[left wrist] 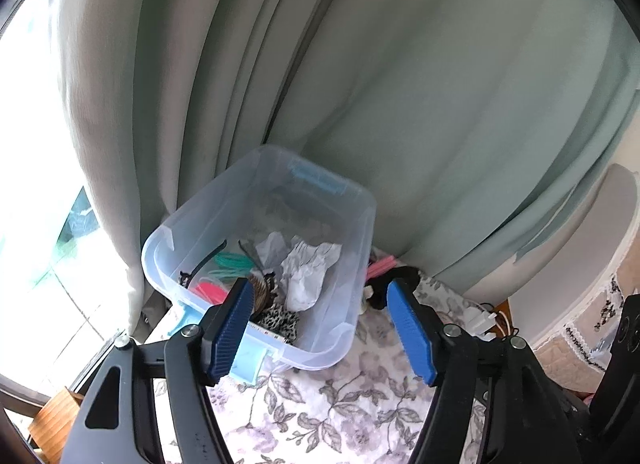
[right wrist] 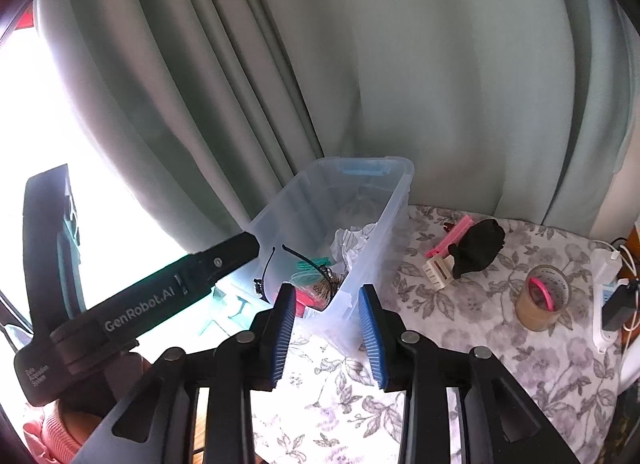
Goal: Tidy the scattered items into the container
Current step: 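Move both tools away from the clear box toward the black scrunchie and pink roller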
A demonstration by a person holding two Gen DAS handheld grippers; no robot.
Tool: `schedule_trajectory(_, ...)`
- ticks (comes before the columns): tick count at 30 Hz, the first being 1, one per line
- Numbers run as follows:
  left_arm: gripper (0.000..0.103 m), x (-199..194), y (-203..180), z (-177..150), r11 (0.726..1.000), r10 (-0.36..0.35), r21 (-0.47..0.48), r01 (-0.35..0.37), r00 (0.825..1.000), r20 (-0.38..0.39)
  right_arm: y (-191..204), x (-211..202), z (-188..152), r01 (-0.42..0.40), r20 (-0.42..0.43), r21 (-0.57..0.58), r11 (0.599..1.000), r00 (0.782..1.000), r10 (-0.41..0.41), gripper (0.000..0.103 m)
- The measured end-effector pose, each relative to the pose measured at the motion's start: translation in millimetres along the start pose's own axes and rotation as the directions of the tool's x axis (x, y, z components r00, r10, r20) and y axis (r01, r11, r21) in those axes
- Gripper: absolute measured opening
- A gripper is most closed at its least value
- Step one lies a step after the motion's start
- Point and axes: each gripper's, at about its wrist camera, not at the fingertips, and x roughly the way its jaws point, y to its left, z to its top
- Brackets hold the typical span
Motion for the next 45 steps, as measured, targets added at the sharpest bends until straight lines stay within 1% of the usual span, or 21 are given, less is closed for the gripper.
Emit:
schedule_trajectory(3, 0.070, -10, -9, -2, 1.000, -0.016, 0.022, 0.015, 1.000, 0.027, -1, -11, -3, 0.011, 0.020, 0.008, 1.000, 1.000, -0.011, 0.039)
schedule_trajectory(8, 0.070, -26, -23, -5, 0.997, -0.049, 0.057, 0.044, 0.995, 0.083, -5, -30, -8, 0.032, 0.055, 0.027, 0.999, 0.998, -0.034, 0.050)
schedule_trajectory(10, 0.070, -32, -28, -7, 0.996, -0.063, 0.067, 0.056, 0.992, 0.109, -7, -37, -10, 0.041, 0.068, 0.037, 0.998, 0.997, -0.043, 0.052)
schedule_trajectory(16, 0.070, -49, -39, -9, 0.993, -0.089, 0.094, 0.074, 0.982, 0.166, -11, -57, -15, 0.038, 0.109, 0.067, 0.997, 0.993, -0.045, 0.052)
schedule_trajectory(20, 0.070, -55, -46, -9, 0.989, -0.111, 0.113, 0.091, 0.976, 0.187, -11, -68, -15, 0.034, 0.142, 0.076, 0.997, 0.989, -0.045, 0.056)
schedule_trajectory(24, 0.070, -56, -56, -11, 0.985, -0.131, 0.137, 0.107, 0.974, 0.186, -12, -76, -16, 0.044, 0.164, 0.079, 0.996, 0.985, -0.056, 0.057)
schedule_trajectory(26, 0.070, -53, -61, -13, 0.982, -0.142, 0.145, 0.118, 0.975, 0.171, -15, -80, -17, 0.056, 0.169, 0.084, 0.995, 0.983, -0.069, 0.059)
schedule_trajectory(30, 0.070, -47, -72, -19, 0.977, -0.166, 0.158, 0.143, 0.976, 0.143, -25, -88, -21, 0.076, 0.177, 0.106, 0.991, 0.980, -0.094, 0.060)
schedule_trajectory(32, 0.071, -44, -78, -22, 0.975, -0.174, 0.166, 0.151, 0.976, 0.133, -32, -92, -23, 0.097, 0.177, 0.118, 0.988, 0.977, -0.117, 0.062)
schedule_trajectory(36, 0.071, -39, -89, -28, 0.968, -0.185, 0.194, 0.161, 0.976, 0.111, -45, -93, -27, 0.124, 0.171, 0.150, 0.981, 0.974, -0.150, 0.062)
schedule_trajectory(45, 0.071, -30, -103, -36, 0.959, -0.202, 0.219, 0.178, 0.975, 0.093, -67, -94, -33, 0.133, 0.181, 0.199, 0.971, 0.969, -0.170, 0.062)
